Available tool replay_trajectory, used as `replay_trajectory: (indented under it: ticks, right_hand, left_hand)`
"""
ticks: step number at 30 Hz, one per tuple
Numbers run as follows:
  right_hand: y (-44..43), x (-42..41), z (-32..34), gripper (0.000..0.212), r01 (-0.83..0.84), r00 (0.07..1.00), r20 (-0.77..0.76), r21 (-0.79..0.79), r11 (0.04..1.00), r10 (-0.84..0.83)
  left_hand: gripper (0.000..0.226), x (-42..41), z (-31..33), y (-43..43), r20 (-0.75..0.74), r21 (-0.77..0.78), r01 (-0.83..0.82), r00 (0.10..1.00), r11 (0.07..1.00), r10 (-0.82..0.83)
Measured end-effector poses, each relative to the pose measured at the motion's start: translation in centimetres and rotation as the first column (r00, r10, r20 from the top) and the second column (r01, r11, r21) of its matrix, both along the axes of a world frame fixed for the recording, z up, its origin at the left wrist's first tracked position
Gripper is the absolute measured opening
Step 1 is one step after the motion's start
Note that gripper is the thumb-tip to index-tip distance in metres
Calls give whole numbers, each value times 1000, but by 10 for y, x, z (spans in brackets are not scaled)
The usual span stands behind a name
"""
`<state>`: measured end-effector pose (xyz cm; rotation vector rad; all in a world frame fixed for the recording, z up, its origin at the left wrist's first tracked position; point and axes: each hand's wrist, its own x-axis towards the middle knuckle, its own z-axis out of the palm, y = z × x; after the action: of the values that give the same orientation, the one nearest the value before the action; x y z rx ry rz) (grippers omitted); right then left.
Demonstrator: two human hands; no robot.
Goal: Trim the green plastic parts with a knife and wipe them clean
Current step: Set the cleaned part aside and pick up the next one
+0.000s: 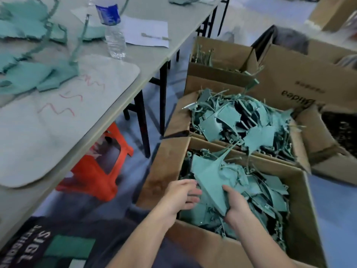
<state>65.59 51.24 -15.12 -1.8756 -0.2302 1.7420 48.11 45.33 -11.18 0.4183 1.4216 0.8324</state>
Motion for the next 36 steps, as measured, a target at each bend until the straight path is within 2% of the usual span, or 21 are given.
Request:
replay_trajectory:
  ticks: [2,4,6,9,12,15,17,20,21,24,28,29,30,33,36]
  right_hand:
    - [13,0,-15,27,115,989,-93,-51,992,-119]
    - [6,-5,-38,34,-14,994,-113,-121,993,0]
    - [-12,-19,-58,29,-183,979,-126,-177,967,163]
    - [-29,-60,-67,26,-308,938,-219,-177,935,268]
    - [-39,-109,-42,25,-438,848,-374,-98,894,375]
    - [-34,-147,0,27,-510,758,-453,37,859,469]
    - [-27,-166,34,31,-513,703,-494,147,846,512]
    - [-18,-190,85,20,-500,588,-573,297,813,571]
    - [-18,-198,99,24,-496,549,-590,340,799,592]
    - [-23,-224,131,37,-516,380,-645,447,730,663]
    - [-46,-276,164,29,-583,133,-673,540,607,727]
    - [-54,-293,171,28,-608,76,-661,563,561,746]
    - [-63,-311,179,27,-635,32,-639,581,509,768]
    - [-94,-369,197,34,-691,3,-542,606,394,840]
    - [-128,-427,214,36,-722,-15,-453,622,304,891]
  left_hand:
    - [19,-4,0,2,-36,32,5,999,999,-4]
    - [20,-9,0,3,-96,50,-4,995,999,9]
    - [23,-15,2,2,-106,83,-31,994,996,40]
    - [28,-34,6,-1,-108,184,-89,988,979,110]
    - [23,-57,16,-5,-156,254,-192,959,948,236]
    - [18,-81,33,-9,-256,319,-264,901,910,351]
    - [4,-100,51,-14,-344,391,-258,849,883,401]
    - [28,-130,87,-27,-434,494,-260,753,830,495]
    - [33,-141,97,-33,-461,525,-278,702,805,543]
    - [34,-176,126,-60,-546,586,-335,510,738,664]
    - [18,-227,154,-116,-447,653,-488,369,580,815]
    - [17,-242,157,-133,-444,664,-511,317,545,838]
    - [28,-258,158,-151,-478,667,-517,256,537,840]
    - [63,-299,162,-212,-657,611,-528,79,590,750]
    - [70,-327,161,-268,-674,588,-601,8,542,739]
